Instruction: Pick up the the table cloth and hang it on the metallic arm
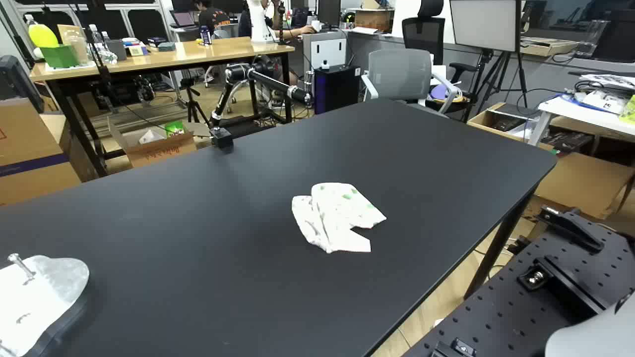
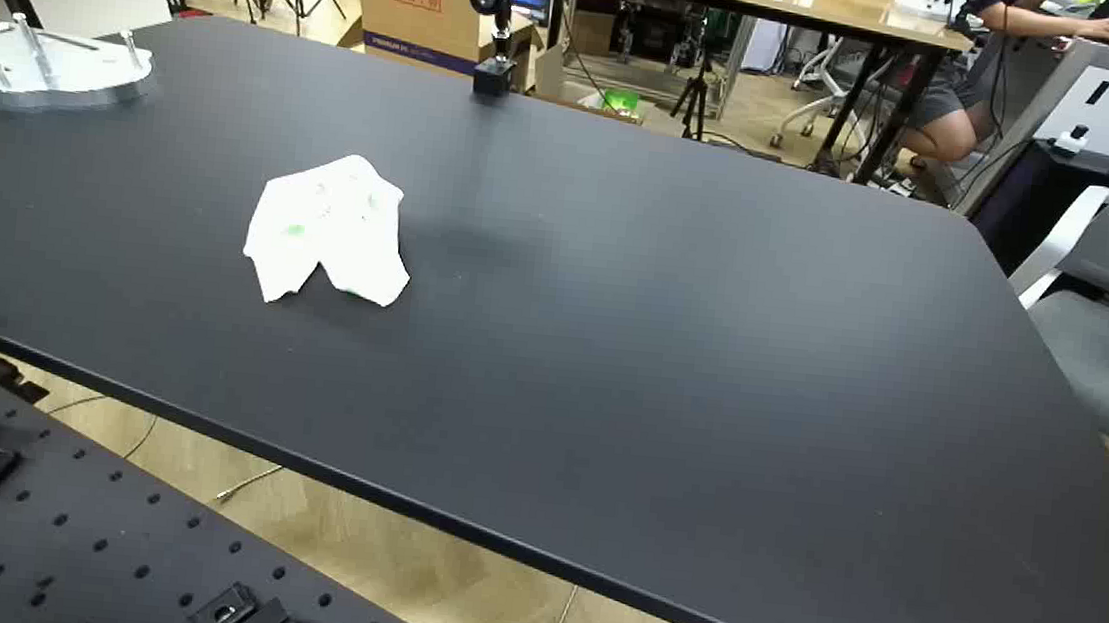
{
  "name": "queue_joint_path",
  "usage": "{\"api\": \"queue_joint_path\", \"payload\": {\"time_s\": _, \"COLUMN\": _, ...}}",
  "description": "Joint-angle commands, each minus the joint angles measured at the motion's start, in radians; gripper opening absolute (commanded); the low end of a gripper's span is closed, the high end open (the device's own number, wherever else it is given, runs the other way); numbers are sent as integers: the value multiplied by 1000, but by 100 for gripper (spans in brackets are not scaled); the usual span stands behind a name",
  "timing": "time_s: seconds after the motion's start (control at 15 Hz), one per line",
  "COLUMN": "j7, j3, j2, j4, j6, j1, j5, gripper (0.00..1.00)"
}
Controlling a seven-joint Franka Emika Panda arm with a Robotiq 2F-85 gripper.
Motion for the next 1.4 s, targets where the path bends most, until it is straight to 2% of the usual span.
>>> {"api": "queue_joint_path", "payload": {"time_s": 0.0, "j7": -6, "j3": 16, "j2": 2, "j4": 2, "j6": -2, "j1": -20, "j5": 7, "gripper": 100}}
{"api": "queue_joint_path", "payload": {"time_s": 0.8, "j7": -12, "j3": 18, "j2": 7, "j4": -8, "j6": 3, "j1": -18, "j5": 9, "gripper": 100}}
{"api": "queue_joint_path", "payload": {"time_s": 1.13, "j7": -11, "j3": 60, "j2": -3, "j4": -197, "j6": 107, "j1": -11, "j5": -6, "gripper": 100}}
{"api": "queue_joint_path", "payload": {"time_s": 1.33, "j7": 22, "j3": 102, "j2": -16, "j4": -367, "j6": 245, "j1": -3, "j5": -1, "gripper": 100}}
